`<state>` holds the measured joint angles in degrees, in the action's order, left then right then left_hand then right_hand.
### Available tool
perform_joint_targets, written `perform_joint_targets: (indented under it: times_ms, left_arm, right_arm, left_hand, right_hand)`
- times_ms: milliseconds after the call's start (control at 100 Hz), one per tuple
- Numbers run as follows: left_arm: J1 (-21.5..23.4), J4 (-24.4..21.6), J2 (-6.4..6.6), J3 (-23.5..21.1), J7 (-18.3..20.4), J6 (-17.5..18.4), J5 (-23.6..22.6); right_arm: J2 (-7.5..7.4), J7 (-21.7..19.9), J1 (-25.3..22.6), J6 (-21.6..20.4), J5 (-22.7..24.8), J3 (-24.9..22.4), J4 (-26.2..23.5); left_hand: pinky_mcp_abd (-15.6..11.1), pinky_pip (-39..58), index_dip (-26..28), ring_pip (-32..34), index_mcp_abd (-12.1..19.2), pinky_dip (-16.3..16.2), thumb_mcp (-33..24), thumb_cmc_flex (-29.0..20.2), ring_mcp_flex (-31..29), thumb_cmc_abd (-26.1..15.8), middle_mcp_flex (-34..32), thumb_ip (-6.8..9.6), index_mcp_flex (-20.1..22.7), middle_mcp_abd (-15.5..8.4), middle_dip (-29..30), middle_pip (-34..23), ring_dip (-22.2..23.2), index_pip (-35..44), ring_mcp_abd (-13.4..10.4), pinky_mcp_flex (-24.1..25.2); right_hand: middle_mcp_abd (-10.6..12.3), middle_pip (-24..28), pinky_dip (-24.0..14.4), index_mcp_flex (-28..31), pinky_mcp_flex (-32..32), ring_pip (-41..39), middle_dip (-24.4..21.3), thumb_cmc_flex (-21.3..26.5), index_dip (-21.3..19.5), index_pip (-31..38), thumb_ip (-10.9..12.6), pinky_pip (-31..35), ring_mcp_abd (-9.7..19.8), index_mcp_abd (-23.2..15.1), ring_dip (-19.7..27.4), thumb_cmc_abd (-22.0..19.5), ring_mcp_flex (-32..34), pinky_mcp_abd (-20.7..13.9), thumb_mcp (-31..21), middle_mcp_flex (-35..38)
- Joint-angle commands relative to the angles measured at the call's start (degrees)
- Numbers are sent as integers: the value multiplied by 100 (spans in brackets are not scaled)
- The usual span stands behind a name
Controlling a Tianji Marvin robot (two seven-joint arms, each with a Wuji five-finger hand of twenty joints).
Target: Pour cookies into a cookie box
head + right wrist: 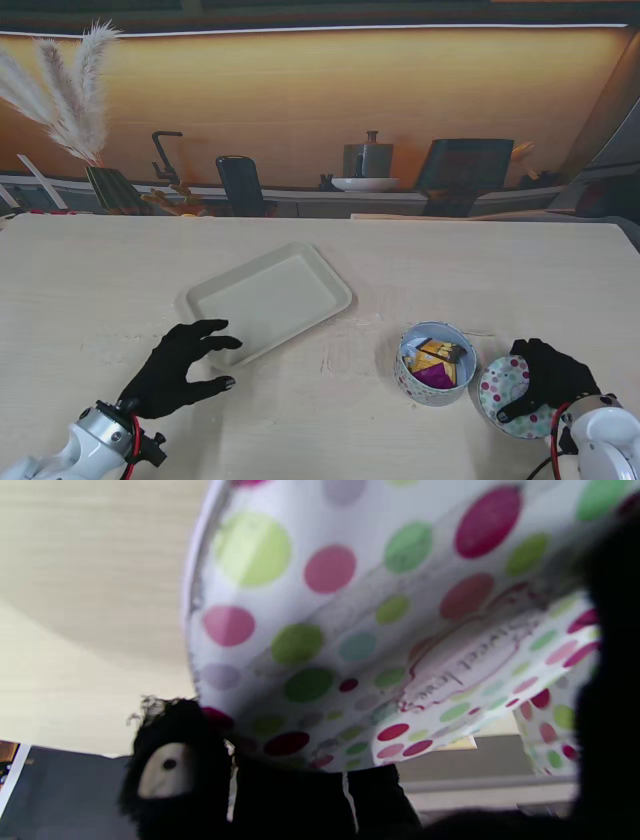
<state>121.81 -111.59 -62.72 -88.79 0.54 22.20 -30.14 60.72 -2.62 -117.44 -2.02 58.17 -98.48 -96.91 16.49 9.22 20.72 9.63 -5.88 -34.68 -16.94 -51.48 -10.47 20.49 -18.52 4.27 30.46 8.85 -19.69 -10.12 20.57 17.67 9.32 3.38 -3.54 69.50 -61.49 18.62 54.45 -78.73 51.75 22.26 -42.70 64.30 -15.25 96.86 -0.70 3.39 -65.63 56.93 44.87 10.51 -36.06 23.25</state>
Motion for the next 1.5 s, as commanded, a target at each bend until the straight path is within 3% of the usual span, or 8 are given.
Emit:
perform_joint_targets:
  times_ms: [0, 50, 100, 160, 560, 750, 980, 1490]
  left_arm:
    - [76, -51, -33, -24, 59, 71, 5]
    - [81, -48, -35, -28, 44, 96, -9]
    - [86, -46, -35, -31, 44, 115, 3]
    - [92, -40, -39, -29, 29, 145, 22]
    - [136, -35, -46, -65, 15, 298, 115]
    - [149, -35, -44, -63, 26, 330, 138]
    - [167, -40, -46, -63, 20, 378, 159]
    - [211, -74, -46, -57, 45, 408, 254]
  right_arm:
    - [56, 87, -150, -108, 8, -12, -102]
    - [80, 209, -229, -176, -17, -59, -201]
    - [104, 309, -307, -208, -47, -93, -306]
    - [129, 383, -398, -245, -108, -129, -426]
    - [210, 834, -1010, -497, 48, -317, -945]
    - [255, 1071, -1227, -614, 15, -353, -1093]
    - [296, 1378, -1370, -642, -11, -265, -1178]
    - [385, 1855, -1944, -686, 33, -212, -1783]
  left_hand:
    - [48, -54, 62, 32, 117, -35, 94, -97, -54, -313, -45, 103, 105, -10, 13, -11, 148, 94, 5, -4]
    - [62, -44, 65, 38, 118, -41, 99, -99, -65, -311, -48, 109, 114, -4, 14, -11, 149, 98, 10, -25]
    - [61, -42, 66, 42, 105, -44, 104, -97, -61, -332, -43, 114, 109, -6, 13, -10, 151, 98, 15, -30]
    - [85, -22, 72, 67, 106, -55, 115, -96, -102, -333, -75, 118, 140, 11, 9, -24, 160, 111, 34, -72]
    - [179, 72, 52, 140, 117, -136, 242, -84, -158, -489, -126, 143, 197, 30, 15, -28, 180, 78, 74, -232]
    - [193, 84, 57, 161, 107, -158, 293, -92, -171, -517, -144, 161, 220, 43, 14, -31, 183, 85, 81, -256]
    - [212, 94, 67, 183, 109, -179, 358, -83, -191, -559, -153, 185, 237, 38, 16, -31, 183, 91, 90, -286]
    - [246, 120, 72, 212, 96, -223, 491, -73, -205, -670, -175, 211, 266, 61, 18, -31, 183, 74, 104, -348]
  right_hand:
    - [151, 82, 139, 396, 284, -435, -18, 1310, -314, 536, 669, 288, 24, -327, 167, -619, 472, -1523, -2616, 269]
    - [203, 51, 183, 621, 330, -454, -101, 1388, -424, 703, 680, 294, -78, -375, 267, -835, 518, -1425, -2624, 419]
    - [216, 6, 232, 747, 362, -499, -247, 1530, 47, 1017, 231, 296, -209, -436, 448, -1002, 556, -1273, -2507, 598]
    - [115, -240, 261, 896, 318, -421, -458, 1630, 398, 1247, 75, 222, -339, -414, 590, -1227, 543, -1091, -2390, 715]
    - [-466, -1274, 348, 1767, 87, 259, -2025, 1741, 820, 961, 87, -27, -875, 141, 1193, -1876, 580, -356, -2049, 1115]
    - [-468, -1579, 530, 2502, -525, 1303, -2728, 1963, 1453, 301, 143, -694, -1132, 599, 2096, -2132, 530, 233, -1944, 1486]
    - [-246, -2151, 1105, 2686, -2322, 3245, -2867, 1909, 1355, 86, 110, -2206, -1188, 634, 3771, -2379, 6, 1090, -2002, 1464]
    - [-222, -2066, 1461, 2472, -2801, 3383, -2825, 1944, 951, 74, 125, -2439, -1153, 559, 3981, -2774, -128, 1110, -1810, 1564]
